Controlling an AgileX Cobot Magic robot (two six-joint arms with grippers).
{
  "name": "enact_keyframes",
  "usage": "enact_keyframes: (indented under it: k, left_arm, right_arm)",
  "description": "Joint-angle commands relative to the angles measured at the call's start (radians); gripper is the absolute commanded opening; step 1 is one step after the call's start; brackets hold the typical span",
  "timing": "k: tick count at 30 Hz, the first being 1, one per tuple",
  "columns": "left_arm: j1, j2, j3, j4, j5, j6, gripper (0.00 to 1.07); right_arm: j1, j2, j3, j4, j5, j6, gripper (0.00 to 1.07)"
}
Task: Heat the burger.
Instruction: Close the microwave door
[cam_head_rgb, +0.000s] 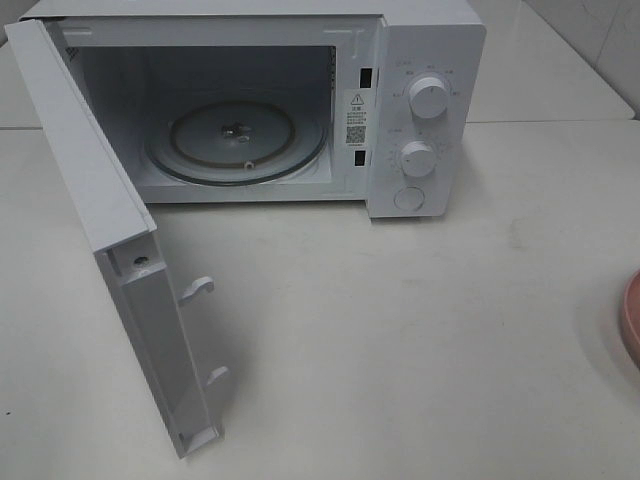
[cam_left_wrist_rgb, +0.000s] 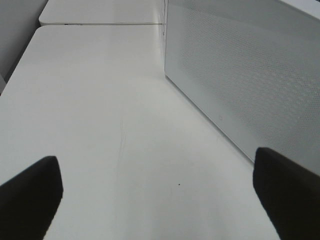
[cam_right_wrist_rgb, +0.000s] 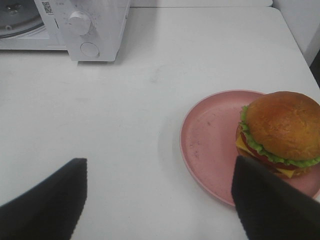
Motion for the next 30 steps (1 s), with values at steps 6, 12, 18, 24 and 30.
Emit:
enact_keyframes:
  k: [6,12,18,24,30]
  left_arm:
    - [0.001,-0.02,0.003,-0.001,-0.001,0.003,0.98]
    - [0.001,-0.02,0.003,-0.001,-0.001,0.003,0.98]
    - [0.001,-0.02,0.003,-0.001,-0.001,0.003,0.98]
    - [0.001,-0.02,0.003,-0.001,-0.001,0.0,0.98]
    - [0.001,-0.02,0.003,-0.004,-0.001,0.003,0.98]
  right_arm:
    - [-0.007,-0.028,-0.001,0.003,-0.005,-0.014,0.76]
    - [-0.007,-0.028,-0.001,0.003,-0.005,-0.014,0.76]
    - [-0.007,-0.028,-0.001,0.003,-0.005,-0.014,0.75]
    - [-0.007,-0.028,-0.001,0.003,-0.005,-0.014,0.75]
    - [-0.007,-0.028,-0.001,0.003,-0.005,-0.014,0.75]
